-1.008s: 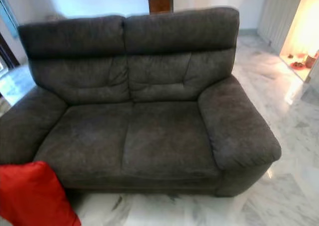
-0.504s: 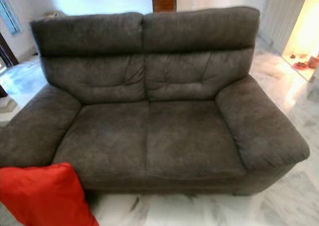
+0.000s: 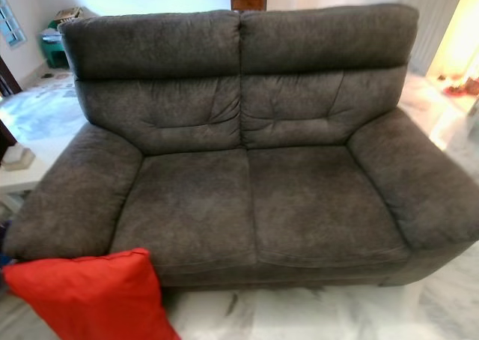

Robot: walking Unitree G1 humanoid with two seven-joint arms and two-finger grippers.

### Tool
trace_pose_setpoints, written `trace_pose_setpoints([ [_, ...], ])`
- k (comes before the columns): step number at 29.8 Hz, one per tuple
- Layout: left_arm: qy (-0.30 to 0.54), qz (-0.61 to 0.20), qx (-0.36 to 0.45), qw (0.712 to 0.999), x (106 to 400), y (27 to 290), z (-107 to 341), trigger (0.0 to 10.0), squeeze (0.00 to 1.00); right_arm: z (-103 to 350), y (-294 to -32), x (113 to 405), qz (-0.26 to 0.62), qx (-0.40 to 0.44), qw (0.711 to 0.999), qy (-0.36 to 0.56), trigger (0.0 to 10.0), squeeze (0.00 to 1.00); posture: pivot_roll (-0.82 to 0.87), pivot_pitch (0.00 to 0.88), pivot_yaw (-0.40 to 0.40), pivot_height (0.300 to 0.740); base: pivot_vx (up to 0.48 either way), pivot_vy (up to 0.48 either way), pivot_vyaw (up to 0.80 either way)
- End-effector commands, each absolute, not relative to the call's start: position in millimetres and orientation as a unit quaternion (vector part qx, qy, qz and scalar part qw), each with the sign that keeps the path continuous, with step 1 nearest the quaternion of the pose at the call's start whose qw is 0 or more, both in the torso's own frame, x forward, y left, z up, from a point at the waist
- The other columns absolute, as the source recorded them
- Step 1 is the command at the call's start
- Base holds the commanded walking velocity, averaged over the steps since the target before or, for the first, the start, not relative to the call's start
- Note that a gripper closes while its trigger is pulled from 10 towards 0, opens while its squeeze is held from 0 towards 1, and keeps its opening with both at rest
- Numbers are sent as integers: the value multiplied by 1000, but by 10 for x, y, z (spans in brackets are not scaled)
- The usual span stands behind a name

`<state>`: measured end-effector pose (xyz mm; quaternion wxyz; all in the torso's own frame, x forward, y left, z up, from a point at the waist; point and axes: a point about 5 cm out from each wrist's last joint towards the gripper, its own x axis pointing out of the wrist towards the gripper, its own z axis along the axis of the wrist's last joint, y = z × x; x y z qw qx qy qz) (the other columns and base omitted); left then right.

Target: Move the pillow to the sofa from floor

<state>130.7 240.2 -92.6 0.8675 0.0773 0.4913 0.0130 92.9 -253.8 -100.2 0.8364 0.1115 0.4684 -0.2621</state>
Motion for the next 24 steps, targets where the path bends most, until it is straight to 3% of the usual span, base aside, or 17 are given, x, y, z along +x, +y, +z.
trace_pose_setpoints([
  [1, 501, 16, 85, 861, 1244, 2460, -934, 10000, 0, -999, -2514, 962, -260, 116, 839, 464, 10000, 0, 28, 39, 62, 740, 0, 0, 0],
  [9, 499, 12, 85, 862, 1253, 2431, -938, 10000, 0, -991, -2509, 992, -254, 114, 844, 458, 10000, 0, 29, 23, 59, 740, 0, 0, 0],
  [24, 476, 1, 84, 875, 1402, 2403, -886, 10000, 0, -982, -2517, 1020, -253, 110, 845, 457, 10000, 0, 26, 36, 66, 740, 0, 0, 765],
])
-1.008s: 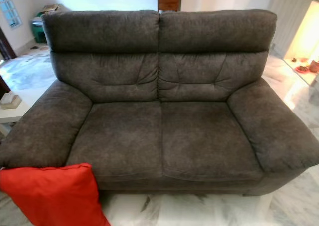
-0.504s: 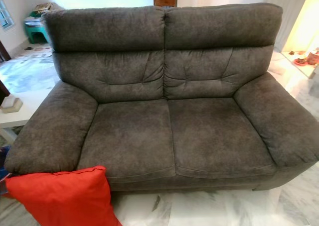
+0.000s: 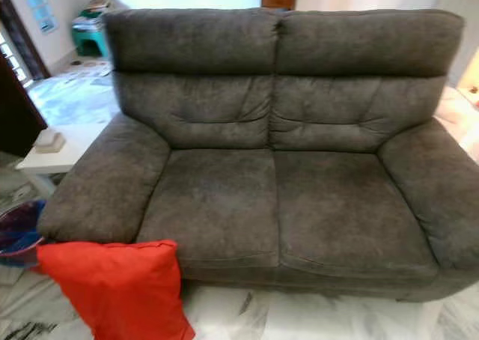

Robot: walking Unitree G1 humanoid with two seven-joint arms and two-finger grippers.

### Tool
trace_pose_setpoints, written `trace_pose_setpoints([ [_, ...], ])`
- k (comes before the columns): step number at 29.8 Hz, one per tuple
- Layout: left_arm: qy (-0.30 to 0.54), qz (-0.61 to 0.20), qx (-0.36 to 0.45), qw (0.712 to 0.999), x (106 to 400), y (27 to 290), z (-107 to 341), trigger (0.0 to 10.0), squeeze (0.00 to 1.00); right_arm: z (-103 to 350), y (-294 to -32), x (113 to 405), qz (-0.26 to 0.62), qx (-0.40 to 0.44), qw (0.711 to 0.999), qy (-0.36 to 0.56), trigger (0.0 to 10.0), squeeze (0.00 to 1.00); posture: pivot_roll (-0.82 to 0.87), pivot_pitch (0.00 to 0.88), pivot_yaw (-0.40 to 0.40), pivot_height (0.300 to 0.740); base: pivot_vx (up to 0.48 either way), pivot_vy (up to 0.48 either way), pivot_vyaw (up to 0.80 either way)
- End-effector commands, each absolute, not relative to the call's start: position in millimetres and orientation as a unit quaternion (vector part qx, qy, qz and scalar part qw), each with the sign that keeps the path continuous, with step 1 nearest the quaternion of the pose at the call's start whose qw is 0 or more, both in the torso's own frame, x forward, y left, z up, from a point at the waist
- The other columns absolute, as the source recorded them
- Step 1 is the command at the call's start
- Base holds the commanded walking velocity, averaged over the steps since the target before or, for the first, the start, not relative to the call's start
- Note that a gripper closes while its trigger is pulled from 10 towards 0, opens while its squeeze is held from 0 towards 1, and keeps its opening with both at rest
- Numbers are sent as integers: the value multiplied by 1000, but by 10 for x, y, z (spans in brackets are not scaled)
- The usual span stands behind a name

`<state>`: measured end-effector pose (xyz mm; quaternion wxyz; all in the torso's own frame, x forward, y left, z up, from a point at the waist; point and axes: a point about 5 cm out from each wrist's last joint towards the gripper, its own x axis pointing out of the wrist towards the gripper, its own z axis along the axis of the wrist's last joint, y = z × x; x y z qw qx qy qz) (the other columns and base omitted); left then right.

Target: Move the pillow to the sofa from floor

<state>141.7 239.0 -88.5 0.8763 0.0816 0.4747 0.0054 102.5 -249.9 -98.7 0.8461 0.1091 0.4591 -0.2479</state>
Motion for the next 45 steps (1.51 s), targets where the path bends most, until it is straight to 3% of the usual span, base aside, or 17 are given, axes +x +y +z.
trace_pose_setpoints([
  [1, 476, 1, 84, 875, 1402, 2403, -886, 10000, 0, -982, -2517, 1020, -253, 110, 845, 457, 10000, 0, 26, 36, 66, 740, 0, 0, 800],
  [12, 472, 0, 83, 877, 1414, 2393, -881, 10000, 0, -981, -2560, 984, -259, 108, 842, 460, 10000, 0, 28, 38, 62, 740, 0, 0, 738],
  [22, 470, 0, 79, 879, 1423, 2345, -889, 10000, 0, -949, -2608, 1045, -265, 106, 847, 449, 10000, 0, 31, 34, 54, 740, 0, 0, 0],
  [33, 469, -2, 82, 879, 1437, 2331, -888, 10000, 0, -941, -2615, 1070, -262, 101, 848, 449, 10000, 0, 36, 24, 56, 740, 0, 0, 766],
  [45, 465, -6, 84, 881, 1445, 2318, -885, 10000, 0, -928, -2612, 1115, -262, 108, 851, 442, 10000, 0, 35, 40, 63, 740, 0, 0, 0],
])
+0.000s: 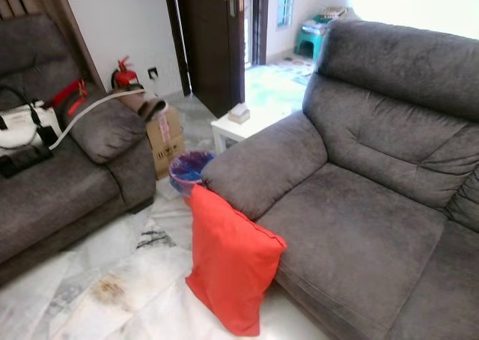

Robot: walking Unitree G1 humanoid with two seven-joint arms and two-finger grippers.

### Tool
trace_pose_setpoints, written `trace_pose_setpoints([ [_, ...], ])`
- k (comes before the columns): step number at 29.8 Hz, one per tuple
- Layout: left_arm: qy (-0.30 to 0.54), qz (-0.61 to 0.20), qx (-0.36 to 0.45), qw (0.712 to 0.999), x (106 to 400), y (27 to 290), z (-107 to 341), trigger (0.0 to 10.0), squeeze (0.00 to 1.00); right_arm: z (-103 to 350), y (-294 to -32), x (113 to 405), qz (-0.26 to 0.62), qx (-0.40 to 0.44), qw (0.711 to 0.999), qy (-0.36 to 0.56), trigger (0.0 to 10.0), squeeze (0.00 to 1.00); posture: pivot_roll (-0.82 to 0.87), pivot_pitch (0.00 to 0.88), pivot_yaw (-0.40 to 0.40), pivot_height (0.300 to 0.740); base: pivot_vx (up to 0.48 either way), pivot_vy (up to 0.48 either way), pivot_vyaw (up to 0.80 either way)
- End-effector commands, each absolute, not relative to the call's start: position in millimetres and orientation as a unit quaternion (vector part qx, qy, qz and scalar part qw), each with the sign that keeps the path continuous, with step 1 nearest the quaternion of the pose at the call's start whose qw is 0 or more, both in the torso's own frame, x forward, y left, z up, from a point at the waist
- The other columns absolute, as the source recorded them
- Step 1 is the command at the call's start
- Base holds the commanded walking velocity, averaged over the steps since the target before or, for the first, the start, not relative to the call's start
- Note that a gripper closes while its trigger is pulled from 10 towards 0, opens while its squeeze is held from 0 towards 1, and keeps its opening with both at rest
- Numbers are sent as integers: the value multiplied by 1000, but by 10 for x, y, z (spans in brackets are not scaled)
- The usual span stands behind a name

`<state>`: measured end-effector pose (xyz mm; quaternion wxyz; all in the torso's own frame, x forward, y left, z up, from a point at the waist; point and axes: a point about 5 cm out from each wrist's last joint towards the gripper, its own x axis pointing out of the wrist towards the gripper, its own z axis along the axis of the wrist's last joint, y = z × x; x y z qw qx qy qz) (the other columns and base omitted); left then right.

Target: Move the pillow to the sofa from floor

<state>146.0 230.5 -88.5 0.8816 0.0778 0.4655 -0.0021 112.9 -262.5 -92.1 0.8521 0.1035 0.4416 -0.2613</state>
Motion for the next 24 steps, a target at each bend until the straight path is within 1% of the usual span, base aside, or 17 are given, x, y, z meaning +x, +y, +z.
trace_pose_setpoints([
  [1, 465, -6, 84, 881, 1445, 2318, -885, 10000, 0, -928, -2612, 1115, -262, 108, 851, 442, 10000, 0, 35, 40, 63, 740, 0, 0, 0],
  [5, 458, -6, 84, 885, 1459, 2326, -873, 10000, 0, -940, -2582, 1108, -259, 109, 850, 445, 10000, 0, 39, 45, 65, 740, 0, 0, 0],
  [8, 467, -13, 94, 879, 1440, 2336, -882, 10000, 0, -943, -2570, 1106, -250, 104, 853, 447, 10000, 0, 38, 46, 68, 740, 0, 0, 0],
  [10, 469, -11, 92, 878, 1428, 2337, -887, 10000, 0, -948, -2561, 1097, -239, 89, 854, 453, 10000, 0, 39, 48, 66, 740, 0, 0, 800],
  [16, 470, -22, 100, 877, 1420, 2323, -893, 10000, 0, -964, -2540, 1078, -243, 95, 849, 460, 10000, 0, 43, 46, 67, 740, 0, 0, 777],
  [24, 473, -27, 107, 874, 1418, 2326, -895, 10000, 0, -966, -2528, 1092, -238, 98, 848, 462, 10000, 0, 46, 43, 66, 740, 0, 0, 0],
])
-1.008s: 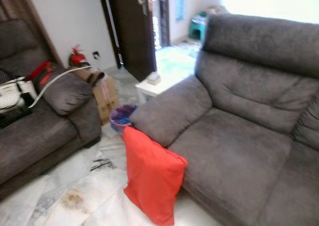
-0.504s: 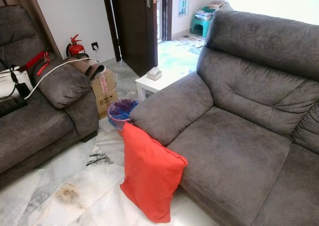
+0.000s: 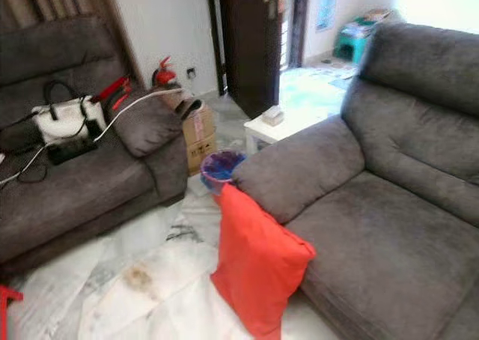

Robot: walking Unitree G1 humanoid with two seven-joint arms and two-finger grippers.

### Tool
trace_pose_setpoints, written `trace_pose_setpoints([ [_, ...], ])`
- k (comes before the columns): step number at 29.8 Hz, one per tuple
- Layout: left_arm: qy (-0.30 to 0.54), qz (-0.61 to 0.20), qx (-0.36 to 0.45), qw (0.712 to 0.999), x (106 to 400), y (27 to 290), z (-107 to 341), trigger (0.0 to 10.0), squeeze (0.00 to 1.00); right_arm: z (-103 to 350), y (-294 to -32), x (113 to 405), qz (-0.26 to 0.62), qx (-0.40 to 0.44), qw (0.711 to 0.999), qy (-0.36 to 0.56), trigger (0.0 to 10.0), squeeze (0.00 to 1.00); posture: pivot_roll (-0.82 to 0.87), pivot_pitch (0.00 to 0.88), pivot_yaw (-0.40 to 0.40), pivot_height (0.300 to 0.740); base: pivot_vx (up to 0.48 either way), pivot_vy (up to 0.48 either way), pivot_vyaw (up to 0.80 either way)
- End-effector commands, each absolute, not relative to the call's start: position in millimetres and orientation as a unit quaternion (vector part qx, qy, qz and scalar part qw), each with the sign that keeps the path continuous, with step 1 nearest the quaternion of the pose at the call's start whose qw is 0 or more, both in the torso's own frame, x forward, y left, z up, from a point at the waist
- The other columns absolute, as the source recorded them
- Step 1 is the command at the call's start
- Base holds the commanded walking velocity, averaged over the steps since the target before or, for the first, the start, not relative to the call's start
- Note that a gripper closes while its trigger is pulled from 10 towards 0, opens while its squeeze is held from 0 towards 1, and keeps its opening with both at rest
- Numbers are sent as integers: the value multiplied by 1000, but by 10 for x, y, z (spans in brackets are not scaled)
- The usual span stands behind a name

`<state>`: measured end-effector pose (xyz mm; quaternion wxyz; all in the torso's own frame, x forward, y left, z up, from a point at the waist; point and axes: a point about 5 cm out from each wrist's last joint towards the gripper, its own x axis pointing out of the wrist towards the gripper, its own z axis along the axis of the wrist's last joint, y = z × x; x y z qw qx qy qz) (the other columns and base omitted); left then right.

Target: Move the pillow to the sofa from floor

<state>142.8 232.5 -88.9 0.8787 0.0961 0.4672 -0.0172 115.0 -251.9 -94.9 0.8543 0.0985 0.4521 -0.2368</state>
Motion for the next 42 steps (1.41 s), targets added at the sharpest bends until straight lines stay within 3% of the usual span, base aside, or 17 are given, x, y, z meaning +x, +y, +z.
trace_pose_setpoints([
  [1, 474, -33, 113, 873, 1413, 2321, -897, 10000, 0, -963, -2528, 1101, -234, 97, 850, 463, 10000, 0, 49, 42, 65, 740, 0, 0, 0],
  [17, 481, -37, 118, 868, 1370, 2305, -919, 10000, 0, -958, -2514, 1129, -218, 83, 855, 464, 10000, 0, 48, 38, 62, 740, 0, 0, 0],
  [26, 484, -37, 117, 866, 1349, 2302, -929, 10000, 0, -970, -2468, 1128, -205, 81, 857, 466, 10000, 0, 51, 45, 65, 740, 0, 0, 782],
  [42, 497, -22, 112, 860, 1261, 2353, -951, 10000, 0, -970, -2491, 1109, -211, 91, 854, 466, 10000, 0, 49, 50, 62, 740, 0, 0, 0],
])
